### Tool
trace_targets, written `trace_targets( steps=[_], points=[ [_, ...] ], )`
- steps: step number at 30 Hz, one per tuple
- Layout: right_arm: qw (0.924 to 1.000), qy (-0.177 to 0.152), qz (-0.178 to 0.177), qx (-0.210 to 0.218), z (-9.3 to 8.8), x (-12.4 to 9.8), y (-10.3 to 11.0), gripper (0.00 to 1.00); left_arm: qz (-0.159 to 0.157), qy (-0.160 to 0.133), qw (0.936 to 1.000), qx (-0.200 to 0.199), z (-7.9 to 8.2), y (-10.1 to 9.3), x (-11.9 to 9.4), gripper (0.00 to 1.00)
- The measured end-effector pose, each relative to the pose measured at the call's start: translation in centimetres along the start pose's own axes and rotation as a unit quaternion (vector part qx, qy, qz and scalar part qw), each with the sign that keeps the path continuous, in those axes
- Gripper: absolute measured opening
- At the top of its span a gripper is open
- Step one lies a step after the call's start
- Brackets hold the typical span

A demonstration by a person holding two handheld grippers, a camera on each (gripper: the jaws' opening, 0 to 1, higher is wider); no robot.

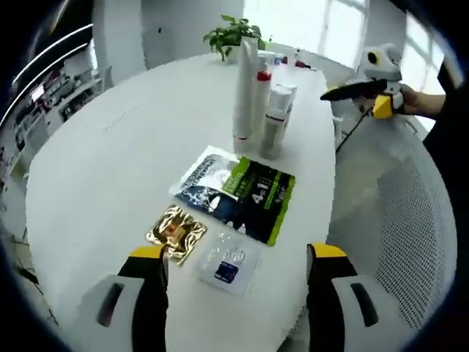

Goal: Arrange the skincare products in the storage area until every visible bottle or jar stands upright without overlapping.

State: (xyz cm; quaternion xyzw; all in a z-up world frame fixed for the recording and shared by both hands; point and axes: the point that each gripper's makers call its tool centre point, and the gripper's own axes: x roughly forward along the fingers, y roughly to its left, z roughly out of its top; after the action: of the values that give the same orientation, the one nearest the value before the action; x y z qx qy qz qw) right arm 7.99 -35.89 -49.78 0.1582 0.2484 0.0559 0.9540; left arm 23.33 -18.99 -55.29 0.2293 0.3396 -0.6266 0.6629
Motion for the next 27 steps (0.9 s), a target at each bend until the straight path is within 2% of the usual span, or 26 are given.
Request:
trace_targets(
  steps=[2,4,6,8,9,12,15,16,18,24,27],
  points=[
    [1.0000,0.002,-0.005,0.000,-0.1,0.0,-0.2,0.88,0.008,-0.036,0.9982,-0.046,0.7,-0.6,-0.8,0.76],
    [0.9999,0.004,-0.010,0.003,-0.2,0.0,-0.4,0.89,0.017,-0.069,0.9935,-0.089,1.6,-1.4,-1.6,0.82],
    [0.9998,0.006,-0.016,0.005,-0.2,-0.1,-0.5,0.90,0.038,-0.107,0.9852,-0.129,2.5,-1.9,-2.7,0.88],
    [0.9998,0.004,-0.019,0.010,-0.2,-0.1,-0.6,0.92,0.089,-0.138,0.9726,-0.165,2.5,-1.4,-3.6,0.97],
    [0.9997,0.004,-0.022,0.011,-0.3,-0.2,-0.7,0.92,0.107,-0.145,0.9690,-0.170,2.3,-1.7,-4.1,0.99],
    [0.9996,0.002,-0.021,0.020,-0.2,-0.2,-0.6,0.94,0.140,-0.140,0.9647,-0.173,1.2,-2.3,-5.0,0.99],
    [0.9995,0.003,-0.015,0.028,-0.3,-0.2,-0.5,0.95,0.154,-0.130,0.9642,-0.173,0.4,-2.9,-5.4,0.99],
    [0.9995,0.006,-0.014,0.027,-0.4,-0.2,-0.4,0.95,0.173,-0.124,0.9631,-0.165,0.5,-2.5,-5.8,0.99],
    [0.9995,0.010,-0.009,0.028,-0.5,-0.2,-0.2,0.96,0.205,-0.147,0.9564,-0.146,0.9,-1.0,-6.6,0.99],
    [0.9996,0.005,-0.006,0.028,-0.3,-0.2,-0.1,0.99,0.226,-0.162,0.9479,-0.156,0.0,0.1,-7.1,0.97],
    [0.9996,0.004,-0.005,0.027,-0.3,-0.2,-0.2,0.99,0.231,-0.161,0.9484,-0.147,0.1,0.1,-7.4,0.98]
  ],
)
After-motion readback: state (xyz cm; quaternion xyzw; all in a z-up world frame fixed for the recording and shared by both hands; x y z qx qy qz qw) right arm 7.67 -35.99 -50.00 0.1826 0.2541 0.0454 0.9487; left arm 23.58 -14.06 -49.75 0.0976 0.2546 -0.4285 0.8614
